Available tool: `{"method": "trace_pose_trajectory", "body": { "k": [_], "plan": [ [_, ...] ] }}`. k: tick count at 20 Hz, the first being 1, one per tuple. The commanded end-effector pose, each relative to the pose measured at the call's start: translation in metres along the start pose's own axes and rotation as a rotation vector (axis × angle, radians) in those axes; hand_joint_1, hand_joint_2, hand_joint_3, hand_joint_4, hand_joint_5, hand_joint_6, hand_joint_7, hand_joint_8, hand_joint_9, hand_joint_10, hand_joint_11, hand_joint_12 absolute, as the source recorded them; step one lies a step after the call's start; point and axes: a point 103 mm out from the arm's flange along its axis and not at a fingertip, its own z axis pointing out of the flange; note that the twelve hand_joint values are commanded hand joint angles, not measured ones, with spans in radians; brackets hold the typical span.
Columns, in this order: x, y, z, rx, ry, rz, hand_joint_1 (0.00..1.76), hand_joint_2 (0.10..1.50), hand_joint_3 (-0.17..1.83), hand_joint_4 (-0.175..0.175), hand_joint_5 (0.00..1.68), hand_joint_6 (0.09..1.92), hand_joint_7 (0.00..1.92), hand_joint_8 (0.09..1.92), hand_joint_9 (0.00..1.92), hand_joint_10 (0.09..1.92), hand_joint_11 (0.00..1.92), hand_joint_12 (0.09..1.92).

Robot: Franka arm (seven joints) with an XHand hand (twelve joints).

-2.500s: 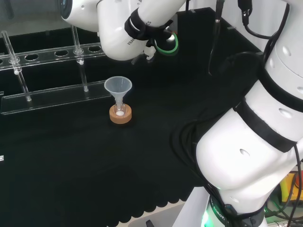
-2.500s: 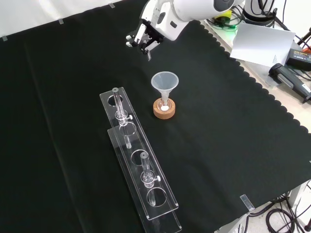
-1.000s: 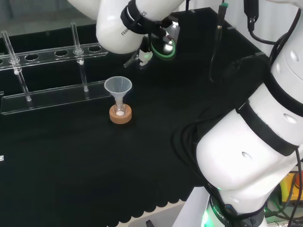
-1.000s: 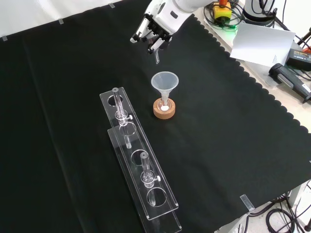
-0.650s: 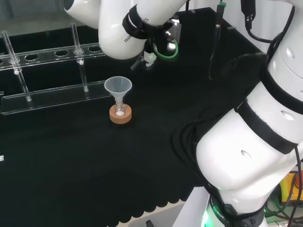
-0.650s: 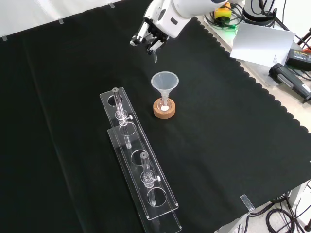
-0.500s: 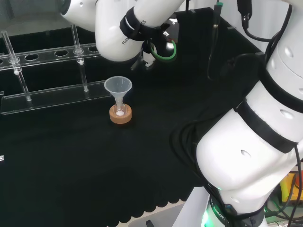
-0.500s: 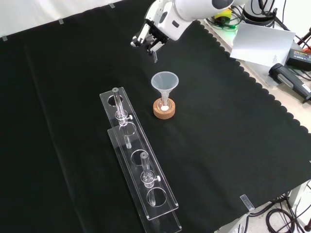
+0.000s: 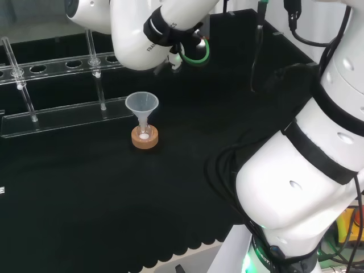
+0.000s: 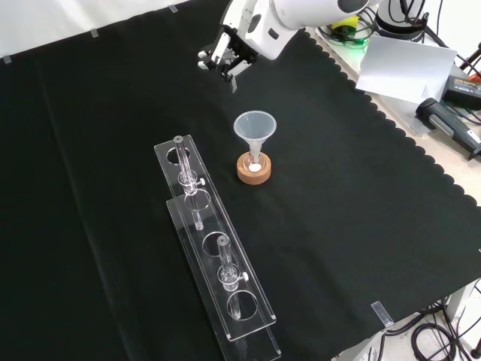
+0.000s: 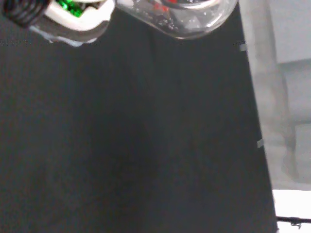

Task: Pour all the NaCl from the weighing funnel into the round-bottom flask.

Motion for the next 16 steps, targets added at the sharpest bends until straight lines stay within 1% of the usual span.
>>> {"method": "trace_pose_trajectory", "body": {
  "k": [1, 5, 6, 10, 11, 13, 14, 16],
  "plan": [
    [-0.018, -0.001, 0.015, -0.021, -0.004, 0.002, 1.11, 0.68, 0.58, 0.175, 1.32, 0.54, 1.69, 0.09, 1.33, 0.09, 0.00, 1.56],
    [-0.020, -0.001, 0.026, -0.056, 0.003, -0.026, 1.11, 0.68, 0.58, 0.175, 1.32, 0.54, 1.69, 0.09, 1.33, 0.09, 0.00, 1.56],
    [-0.018, -0.001, 0.025, -0.050, 0.002, -0.026, 1.11, 0.68, 0.58, 0.175, 1.32, 0.54, 1.69, 0.09, 1.33, 0.09, 0.00, 1.56],
    [-0.009, -0.002, 0.017, -0.071, 0.021, -0.029, 1.11, 0.68, 0.58, 0.175, 1.32, 0.54, 1.69, 0.09, 1.33, 0.09, 0.00, 1.56],
    [-0.003, -0.003, 0.014, -0.075, 0.019, -0.038, 1.11, 0.68, 0.58, 0.175, 1.32, 0.54, 1.69, 0.09, 1.33, 0.09, 0.00, 1.56],
    [0.004, -0.003, 0.009, -0.063, 0.017, -0.040, 1.11, 0.68, 0.58, 0.175, 1.32, 0.54, 1.69, 0.09, 1.33, 0.09, 0.00, 1.56],
    [0.008, -0.001, 0.002, -0.052, -0.008, -0.048, 1.11, 0.68, 0.58, 0.175, 1.32, 0.54, 1.69, 0.09, 1.33, 0.09, 0.00, 1.56],
    [0.014, 0.002, -0.006, -0.048, -0.010, -0.048, 1.11, 0.68, 0.58, 0.175, 1.32, 0.55, 1.69, 0.09, 1.33, 0.09, 0.00, 1.55]
  ]
}}
